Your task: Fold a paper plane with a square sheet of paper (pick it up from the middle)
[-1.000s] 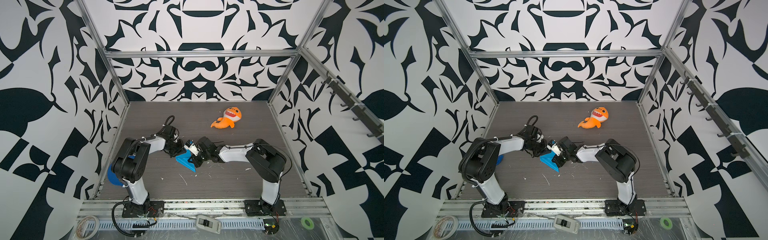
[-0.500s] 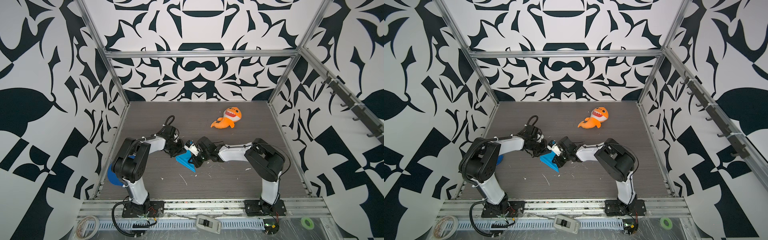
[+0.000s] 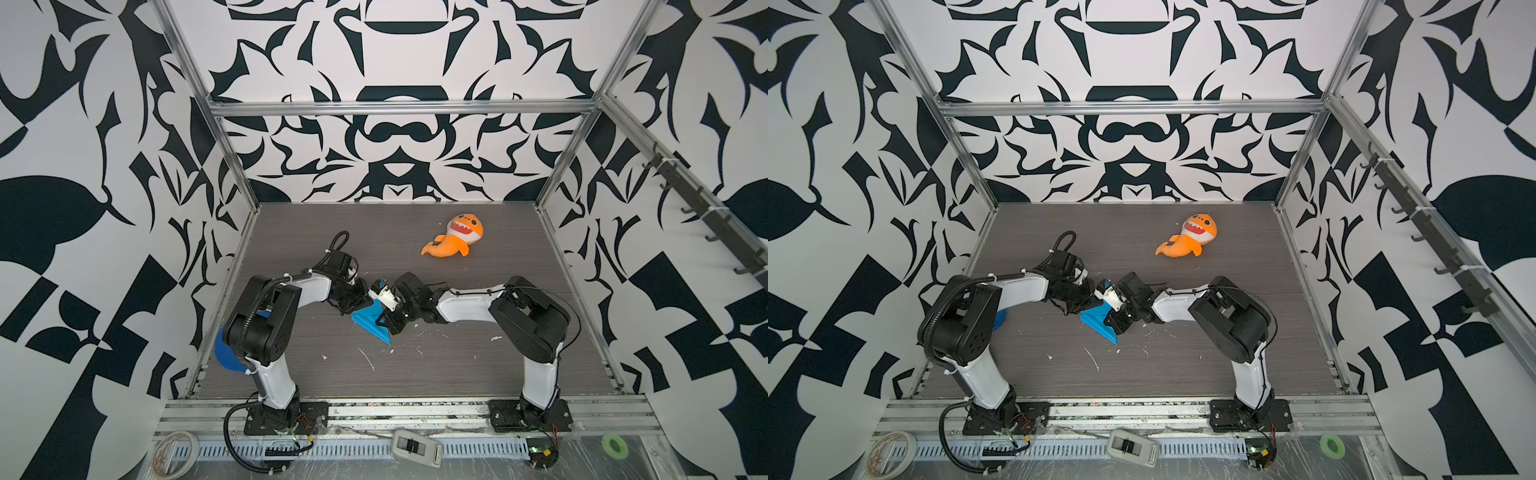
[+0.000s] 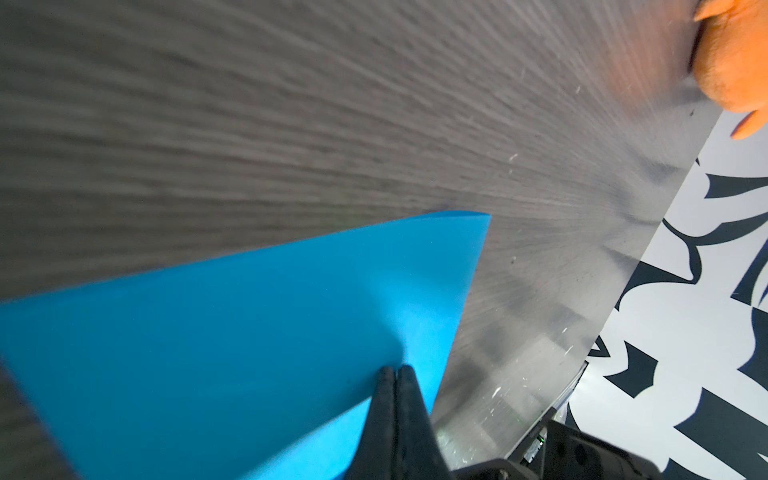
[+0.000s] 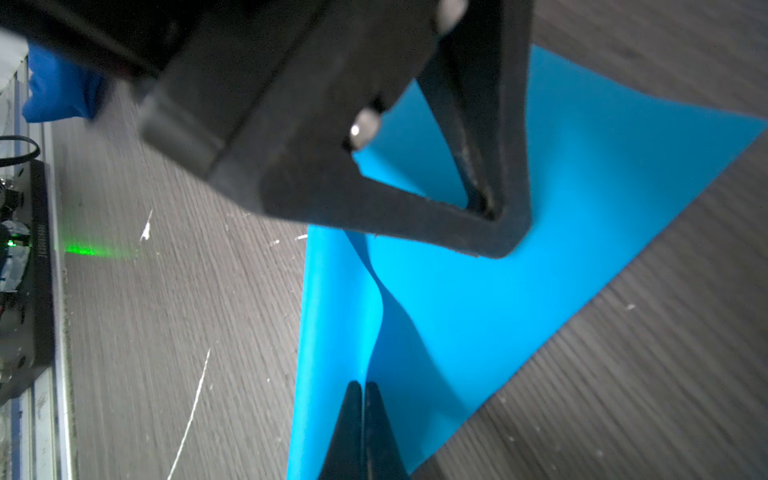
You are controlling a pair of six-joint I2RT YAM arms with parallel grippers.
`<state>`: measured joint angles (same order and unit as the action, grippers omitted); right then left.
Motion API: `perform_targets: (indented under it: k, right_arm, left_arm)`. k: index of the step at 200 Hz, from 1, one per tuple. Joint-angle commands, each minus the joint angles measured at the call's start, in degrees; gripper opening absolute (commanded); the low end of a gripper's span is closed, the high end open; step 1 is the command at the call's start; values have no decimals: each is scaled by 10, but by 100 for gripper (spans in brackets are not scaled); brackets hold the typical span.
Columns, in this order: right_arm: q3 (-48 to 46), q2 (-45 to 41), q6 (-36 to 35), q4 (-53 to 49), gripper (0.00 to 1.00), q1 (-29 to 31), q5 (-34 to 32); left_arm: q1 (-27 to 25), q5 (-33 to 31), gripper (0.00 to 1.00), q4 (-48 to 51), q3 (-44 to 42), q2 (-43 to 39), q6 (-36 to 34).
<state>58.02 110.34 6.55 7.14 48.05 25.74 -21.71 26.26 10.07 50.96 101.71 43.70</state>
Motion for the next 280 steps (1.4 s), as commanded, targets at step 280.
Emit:
perform_targets:
  k: [280]
  right_arm:
    - [34,7,-33,-22,0,1,-1]
  left_arm:
    - [40,-25,2,50,-26,1,-24]
